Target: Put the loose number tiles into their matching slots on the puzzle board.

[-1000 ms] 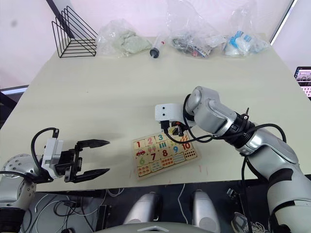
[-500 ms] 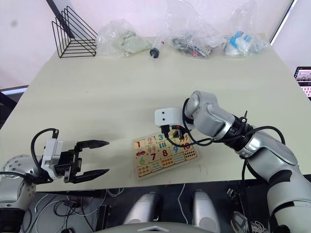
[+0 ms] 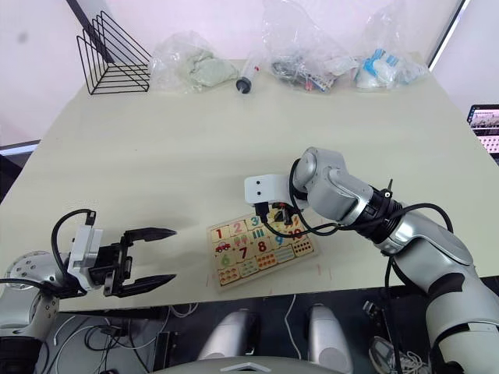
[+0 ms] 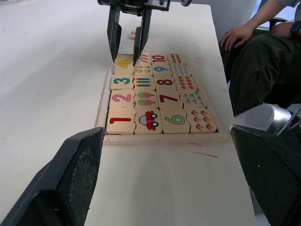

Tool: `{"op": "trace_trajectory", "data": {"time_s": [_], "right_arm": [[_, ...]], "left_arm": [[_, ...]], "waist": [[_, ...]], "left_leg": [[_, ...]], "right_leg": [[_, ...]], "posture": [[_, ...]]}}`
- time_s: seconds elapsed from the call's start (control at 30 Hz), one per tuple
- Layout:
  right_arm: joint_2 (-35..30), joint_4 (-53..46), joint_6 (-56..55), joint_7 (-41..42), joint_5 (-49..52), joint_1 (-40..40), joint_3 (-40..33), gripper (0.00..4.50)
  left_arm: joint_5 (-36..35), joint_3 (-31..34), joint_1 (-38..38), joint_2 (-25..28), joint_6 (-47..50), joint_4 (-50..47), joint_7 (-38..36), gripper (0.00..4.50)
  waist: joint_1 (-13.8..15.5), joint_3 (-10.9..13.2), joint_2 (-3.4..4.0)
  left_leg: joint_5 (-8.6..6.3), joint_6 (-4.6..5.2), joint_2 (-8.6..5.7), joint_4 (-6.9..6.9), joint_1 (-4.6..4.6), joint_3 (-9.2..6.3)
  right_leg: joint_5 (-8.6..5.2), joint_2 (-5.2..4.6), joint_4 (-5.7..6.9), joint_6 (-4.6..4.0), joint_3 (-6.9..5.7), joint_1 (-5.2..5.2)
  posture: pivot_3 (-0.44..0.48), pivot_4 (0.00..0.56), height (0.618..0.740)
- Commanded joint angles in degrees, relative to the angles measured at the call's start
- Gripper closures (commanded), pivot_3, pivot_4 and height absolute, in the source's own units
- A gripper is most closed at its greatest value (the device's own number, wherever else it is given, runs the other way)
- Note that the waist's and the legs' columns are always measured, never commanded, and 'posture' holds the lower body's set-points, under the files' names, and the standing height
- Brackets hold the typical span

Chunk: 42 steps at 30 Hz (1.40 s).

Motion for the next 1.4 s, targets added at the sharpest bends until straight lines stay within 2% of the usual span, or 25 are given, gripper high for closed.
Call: {"op": "trace_trajectory", "data": {"time_s": [0.03,0.2,0.23,0.3,0.43,0.7,1.07,1.1,1.13,1.2,1.37,1.4], "right_arm": [[0.18,-1.47,-0.66,0.21,-0.11,0.58,-0.65,3.66],[-0.05,-1.38,-1.50,0.50,-0.24,0.87,-0.67,3.66],[-0.04,-1.31,-1.78,0.57,-0.23,0.94,-0.71,2.63],[-0.14,-1.25,-2.40,0.92,-0.28,1.05,-0.66,1.91],[-0.13,-1.03,-2.65,0.94,-0.53,1.09,-0.89,0.11],[-0.38,-0.58,-2.86,0.70,1.14,0.98,-4.31,0.03],[-1.56,-1.27,-5.00,-1.78,8.18,7.08,-16.39,0.03],[-1.29,-1.19,-6.18,-2.27,9.06,8.13,-17.67,0.56],[-1.31,-1.24,-6.87,-2.63,9.70,9.11,-18.59,0.72],[-0.44,-0.94,-9.50,-3.70,11.55,11.43,-21.19,1.61],[1.08,1.27,-16.36,-5.57,14.16,16.01,-24.88,4.19],[1.50,1.72,-17.32,-5.84,14.74,16.71,-25.54,4.47]], "left_arm": [[-0.04,1.79,0.24,-0.16,-0.96,-0.46,-0.11,0.00],[0.00,1.78,0.27,-0.20,-0.93,-0.52,-0.05,0.00],[0.02,1.76,0.26,-0.19,-0.91,-0.53,-0.06,0.00],[0.06,1.73,0.22,-0.15,-0.91,-0.51,-0.09,0.00],[0.10,1.78,0.11,-0.07,-0.85,-0.50,-0.18,0.00],[0.45,1.47,-1.02,-0.03,-0.50,0.06,-0.35,0.00],[0.79,0.86,-2.24,-0.31,0.42,0.34,-0.19,0.00],[0.82,0.78,-2.41,-0.33,0.45,0.43,-0.20,0.00],[0.88,0.69,-2.58,-0.33,0.47,0.50,-0.21,0.00],[0.95,0.53,-2.84,-0.31,0.50,0.63,-0.27,0.00],[1.11,0.40,-3.23,-0.16,0.48,0.96,-0.60,0.00],[1.17,0.38,-3.31,-0.15,0.49,1.02,-0.65,0.00]], "waist": [[-0.03,0.00,0.00],[-0.04,0.00,0.00],[-0.04,0.00,0.00],[-0.05,0.00,-0.01],[-0.06,-0.01,-0.01],[-0.01,0.00,0.00],[-0.04,0.00,-0.01],[-0.04,0.00,-0.01],[-0.03,-0.01,-0.01],[0.05,-0.01,-0.02],[-0.02,-0.01,-0.02],[-0.02,-0.01,-0.02]], "left_leg": [[0.00,0.00,0.00,0.00,0.00,0.00],[0.00,0.00,0.00,0.00,0.00,-0.01],[0.00,0.00,0.01,0.00,0.00,-0.01],[0.00,0.00,0.01,0.00,0.00,-0.01],[0.00,0.00,0.01,0.00,0.01,-0.01],[0.00,0.00,0.01,0.00,0.00,-0.02],[0.00,0.00,0.01,-0.01,-0.02,-0.02],[0.00,0.00,0.01,-0.01,-0.02,-0.03],[0.00,0.00,0.01,-0.01,-0.02,-0.02],[0.00,0.00,0.02,-0.01,-0.03,-0.02],[0.00,0.00,0.02,-0.01,-0.01,0.00],[0.00,0.00,0.02,-0.01,-0.01,0.00]], "right_leg": [[0.00,0.00,0.00,0.00,0.00,0.00],[0.00,0.00,0.00,0.00,0.00,0.00],[0.00,0.00,0.00,0.00,0.00,0.00],[0.00,-0.01,0.00,0.00,0.00,0.00],[0.00,-0.01,0.00,0.00,0.00,0.01],[0.00,-0.02,0.00,0.00,-0.01,0.01],[0.00,-0.04,-0.01,0.00,-0.01,0.03],[0.00,-0.04,0.00,0.00,-0.01,0.03],[0.00,-0.04,0.00,0.00,0.00,0.03],[0.00,-0.04,0.00,0.00,-0.01,0.04],[0.01,-0.05,0.00,0.00,0.02,0.05],[0.01,-0.05,0.00,0.00,0.01,0.05]], "posture": [[0.000,0.150,0.740],[0.000,0.150,0.740],[0.000,0.150,0.740],[0.000,0.150,0.740],[0.000,0.150,0.740],[0.000,0.150,0.740],[0.000,0.150,0.740],[0.000,0.150,0.740],[0.000,0.150,0.740],[0.000,0.150,0.740],[0.000,0.150,0.740],[0.000,0.150,0.740]]}}
